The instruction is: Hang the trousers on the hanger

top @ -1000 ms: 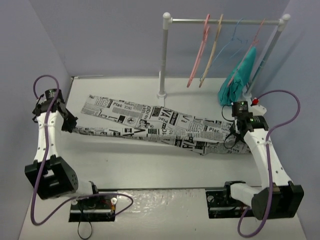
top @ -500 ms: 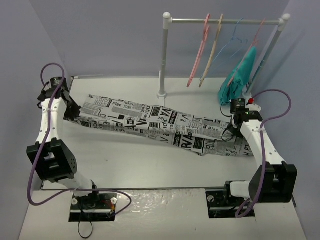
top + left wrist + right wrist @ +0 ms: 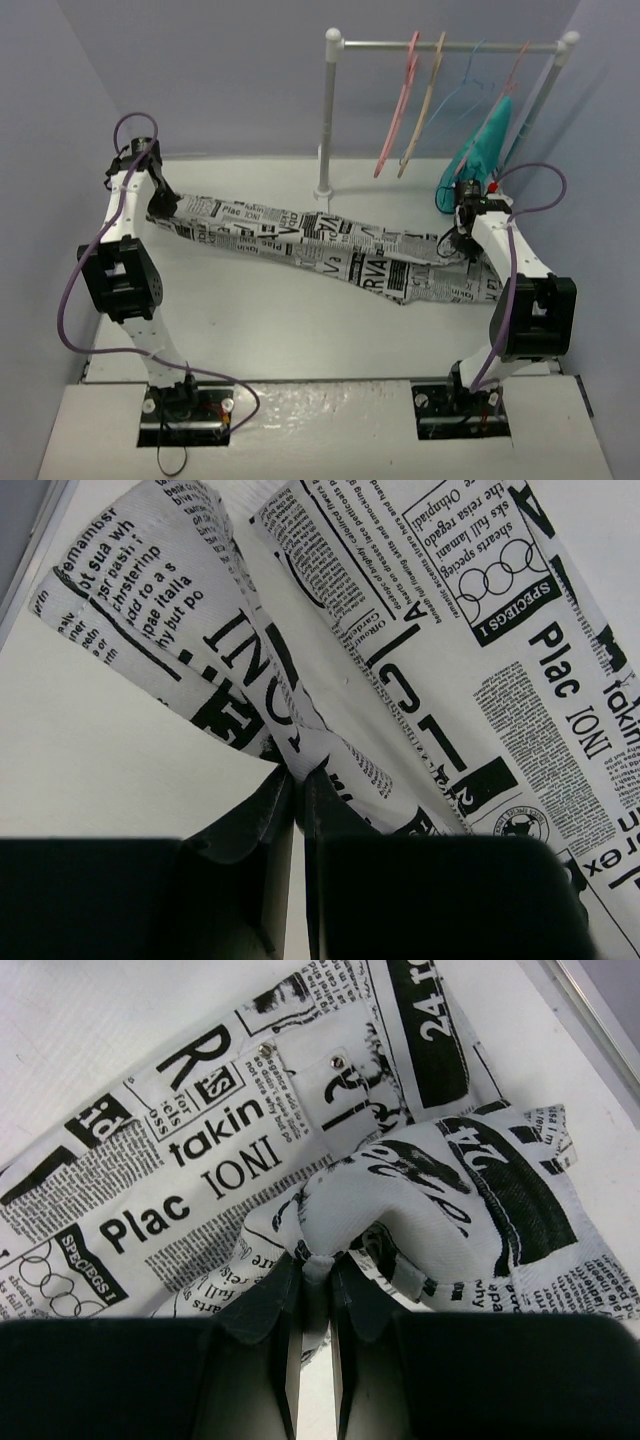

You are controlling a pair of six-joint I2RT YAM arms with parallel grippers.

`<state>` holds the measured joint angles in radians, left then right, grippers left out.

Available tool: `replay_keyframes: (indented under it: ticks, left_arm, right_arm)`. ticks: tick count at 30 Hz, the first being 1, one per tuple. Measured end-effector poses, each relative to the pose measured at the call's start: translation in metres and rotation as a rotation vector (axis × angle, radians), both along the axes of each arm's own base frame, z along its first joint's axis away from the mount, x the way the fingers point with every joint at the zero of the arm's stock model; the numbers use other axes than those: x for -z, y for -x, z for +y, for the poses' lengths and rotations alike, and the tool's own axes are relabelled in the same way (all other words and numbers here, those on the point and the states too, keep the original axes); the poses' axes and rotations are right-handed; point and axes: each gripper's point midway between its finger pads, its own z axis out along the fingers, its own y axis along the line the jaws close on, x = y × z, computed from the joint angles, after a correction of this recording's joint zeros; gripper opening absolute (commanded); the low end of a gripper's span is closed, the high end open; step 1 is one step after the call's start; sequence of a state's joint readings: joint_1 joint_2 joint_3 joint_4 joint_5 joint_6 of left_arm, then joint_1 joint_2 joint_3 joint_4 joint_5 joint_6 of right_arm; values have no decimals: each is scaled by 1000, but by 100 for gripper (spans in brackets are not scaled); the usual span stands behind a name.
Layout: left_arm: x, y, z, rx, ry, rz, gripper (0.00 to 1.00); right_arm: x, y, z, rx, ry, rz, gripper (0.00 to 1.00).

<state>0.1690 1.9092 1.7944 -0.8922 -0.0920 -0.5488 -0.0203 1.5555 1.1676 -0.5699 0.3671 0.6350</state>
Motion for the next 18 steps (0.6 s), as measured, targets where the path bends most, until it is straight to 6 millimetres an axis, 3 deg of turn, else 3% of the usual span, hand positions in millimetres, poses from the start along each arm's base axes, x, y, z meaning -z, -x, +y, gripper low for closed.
replay_keyframes:
  ticks: [8, 14, 18]
  left_arm:
    - [16, -24, 12, -13, -42, 17, 0]
    - [16, -44, 32, -32, -96, -7, 0]
    - [15, -60, 36, -23, -104, -30, 0]
  right_arm:
    - [14, -27, -17, 33, 62, 37, 62]
    - [-5, -37, -46, 105, 138, -1, 64]
    - [-10, -40, -50, 114, 150, -19, 63]
